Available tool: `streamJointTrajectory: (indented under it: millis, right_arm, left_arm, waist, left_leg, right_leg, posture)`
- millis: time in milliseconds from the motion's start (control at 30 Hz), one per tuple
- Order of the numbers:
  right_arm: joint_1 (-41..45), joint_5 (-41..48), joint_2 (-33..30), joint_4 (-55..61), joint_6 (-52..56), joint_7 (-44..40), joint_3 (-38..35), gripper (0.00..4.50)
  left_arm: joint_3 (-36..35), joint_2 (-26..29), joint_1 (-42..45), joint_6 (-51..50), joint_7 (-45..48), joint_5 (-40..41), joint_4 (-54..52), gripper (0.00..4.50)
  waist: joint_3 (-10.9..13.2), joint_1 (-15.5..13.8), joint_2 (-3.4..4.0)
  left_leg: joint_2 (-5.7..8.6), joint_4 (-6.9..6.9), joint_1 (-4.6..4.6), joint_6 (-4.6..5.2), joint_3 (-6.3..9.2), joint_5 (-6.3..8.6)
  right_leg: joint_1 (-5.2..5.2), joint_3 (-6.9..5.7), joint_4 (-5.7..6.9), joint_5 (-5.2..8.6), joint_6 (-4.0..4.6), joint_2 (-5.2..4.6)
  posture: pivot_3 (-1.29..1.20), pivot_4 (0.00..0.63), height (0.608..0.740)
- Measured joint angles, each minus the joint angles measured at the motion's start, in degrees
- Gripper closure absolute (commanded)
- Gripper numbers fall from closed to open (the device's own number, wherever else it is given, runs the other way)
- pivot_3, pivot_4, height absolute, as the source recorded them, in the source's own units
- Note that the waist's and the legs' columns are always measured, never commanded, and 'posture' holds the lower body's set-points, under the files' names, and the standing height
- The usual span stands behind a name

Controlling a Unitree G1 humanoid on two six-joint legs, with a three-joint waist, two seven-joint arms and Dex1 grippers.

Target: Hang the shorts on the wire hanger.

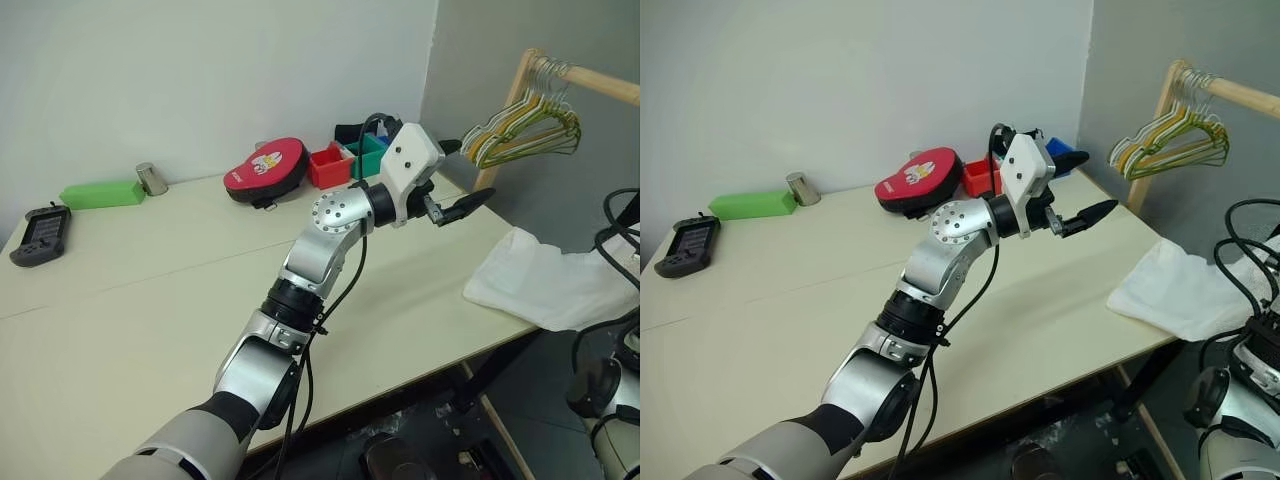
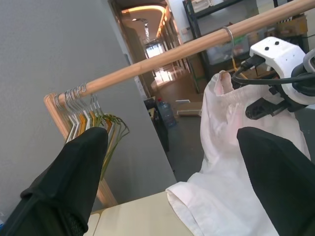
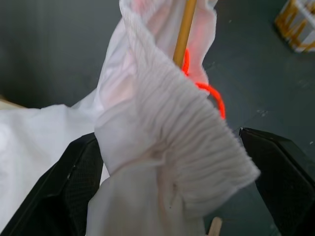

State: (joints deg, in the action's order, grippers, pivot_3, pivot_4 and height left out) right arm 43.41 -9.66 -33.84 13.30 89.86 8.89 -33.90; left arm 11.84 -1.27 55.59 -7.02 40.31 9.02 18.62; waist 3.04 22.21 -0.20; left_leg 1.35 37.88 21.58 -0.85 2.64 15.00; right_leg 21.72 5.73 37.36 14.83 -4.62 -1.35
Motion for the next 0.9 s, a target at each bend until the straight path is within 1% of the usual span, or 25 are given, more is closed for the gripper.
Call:
streamJointTrajectory:
  millis: [100, 233, 300, 333, 367, 433, 467, 533, 600, 733, 800, 867, 900]
  right_arm:
    - [-0.01, -1.67, 0.42, 5.21, 2.22, 1.27, 2.48, 0.02]
    - [0.42, -4.78, 0.14, 11.26, 2.1, 3.28, 8.0, 0.02]
    - [1.19, -5.05, 1.01, 12.64, 1.76, 3.66, 9.78, 0.02]
    - [2.02, -4.94, 2.88, 13.92, 0.31, 3.62, 11.06, 0.02]
    - [2.87, -4.18, 6.08, 15.52, -2.77, 2.95, 13.31, 0.02]
    - [2.84, -0.85, 10.14, 15.6, -7.56, -0.41, 17.65, 0.02]
    - [2.72, 1.08, 12.91, 15.12, -9.56, -1.95, 19.28, 0.02]
    - [1.99, 3.09, 17.16, 14.02, -12.0, -3.34, 19.95, 0.02]
    - [-0.39, 4.12, 19.64, 10.82, -14.97, -3.65, 20.32, 0.02]
    - [-3.02, 4.15, 22.11, 3.09, -23.19, -3.03, 21.34, 0.02]
    - [-2.82, 4.36, 23.96, -0.42, -27.48, -3.11, 22.14, 0.02]
    - [-2.64, 5.43, 26.19, -4.61, -31.91, -3.82, 23.3, 0.02]
    - [-2.62, 5.78, 26.69, -5.44, -32.78, -4.03, 23.73, 0.02]
  left_arm:
    - [0.0, 0.08, 0.0, 0.0, -0.21, -0.15, 0.01, 0.0]
    - [-0.12, 0.67, 0.0, -0.05, -0.24, -0.16, 0.03, 0.0]
    - [-0.17, 1.08, 0.0, -0.05, -0.24, -0.17, 0.06, 0.0]
    - [-0.37, 1.37, -0.03, -0.17, -0.36, -0.21, 0.1, 0.0]
    - [-0.63, 1.57, -0.06, -0.55, -1.03, -0.28, 0.12, 0.0]
    - [-1.19, 2.34, -0.22, -2.32, -2.78, -0.48, 0.16, 0.0]
    - [-1.3, 2.82, -0.52, -3.18, -3.84, -0.9, 0.13, 0.0]
    - [-1.33, 3.84, -1.63, -4.38, -5.54, -1.9, 0.08, 0.0]
    - [-2.21, 5.99, -4.76, -6.28, -8.43, -3.27, -0.4, 0.0]
    - [-7.02, 10.2, -12.09, -11.98, -14.97, -4.41, -2.89, 0.0]
    - [-9.23, 11.33, -15.67, -14.93, -18.41, -4.92, -6.32, 0.0]
    - [-11.91, 11.89, -19.54, -18.68, -21.92, -4.94, -10.66, 0.0]
    - [-12.58, 12.0, -20.61, -19.41, -22.6, -4.94, -11.91, 0.0]
  waist:
    - [0.0, -0.07, 0.03]
    - [0.01, -0.03, 0.06]
    - [0.02, 0.08, 0.05]
    - [0.02, 0.28, 0.06]
    - [0.02, 0.47, 0.06]
    - [0.05, 1.23, 0.02]
    - [0.07, 1.39, 0.03]
    - [0.06, 1.43, 0.04]
    - [0.05, 1.01, 0.05]
    - [0.1, -0.3, 0.1]
    - [0.1, -1.17, 0.1]
    - [0.1, -2.92, 0.1]
    - [0.1, -3.24, 0.1]
  left_leg:
    - [-0.01, 0.0, 0.03, 0.0, 0.12, 0.0]
    - [-0.01, -0.02, 0.1, 0.03, 0.11, 0.02]
    - [-0.02, -0.02, 0.09, 0.04, 0.11, 0.03]
    - [-0.03, -0.02, 0.06, 0.04, 0.11, 0.03]
    - [-0.04, -0.03, 0.05, 0.03, 0.13, 0.03]
    - [-0.07, -0.02, -0.08, 0.03, 0.22, 0.02]
    - [-0.05, -0.03, -0.09, 0.03, 0.26, 0.02]
    - [-0.06, -0.03, -0.17, 0.03, 0.35, 0.02]
    - [-0.05, -0.02, -0.12, 0.04, 0.39, 0.02]
    - [-0.03, 0.0, 0.11, 0.04, 0.4, 0.03]
    - [-0.06, -0.01, 0.11, 0.04, 0.48, 0.03]
    - [-0.05, -0.01, 0.11, 0.04, 0.56, 0.02]
    - [-0.05, -0.01, 0.09, 0.04, 0.56, 0.02]
  right_leg:
    - [0.0, -0.02, -0.11, 0.0, 0.0, 0.05]
    - [0.02, 0.0, -0.24, -0.01, -0.01, 0.03]
    - [0.02, 0.0, -0.25, -0.01, -0.01, 0.03]
    - [0.02, 0.0, -0.22, -0.01, -0.01, 0.04]
    - [0.01, -0.01, -0.22, -0.02, -0.03, 0.05]
    - [-0.13, -0.04, -0.21, -0.06, -0.1, 0.11]
    - [-0.16, -0.05, -0.21, -0.06, -0.1, 0.11]
    - [-0.31, -0.1, -0.24, -0.06, -0.11, 0.13]
    - [-0.3, -0.14, -0.28, -0.07, -0.11, 0.09]
    - [0.03, -0.09, -0.12, -0.09, -0.11, 0.06]
    - [0.06, -0.13, -0.07, -0.1, -0.1, 0.09]
    - [0.08, -0.2, 0.01, -0.11, -0.08, 0.09]
    - [0.07, -0.19, 0.02, -0.11, -0.08, 0.09]
  posture:
    - [-0.34, 0.003, 0.74]
    - [-0.34, 0.007, 0.74]
    - [-0.34, 0.009, 0.74]
    - [-0.34, 0.01, 0.74]
    - [-0.34, 0.011, 0.74]
    - [-0.32, 0.011, 0.74]
    - [-0.31, 0.012, 0.74]
    - [-0.29, 0.013, 0.74]
    - [-0.27, 0.014, 0.74]
    - [-0.2, 0.016, 0.74]
    - [-0.17, 0.017, 0.74]
    - [-0.13, 0.015, 0.74]
    - [-0.12, 0.015, 0.74]
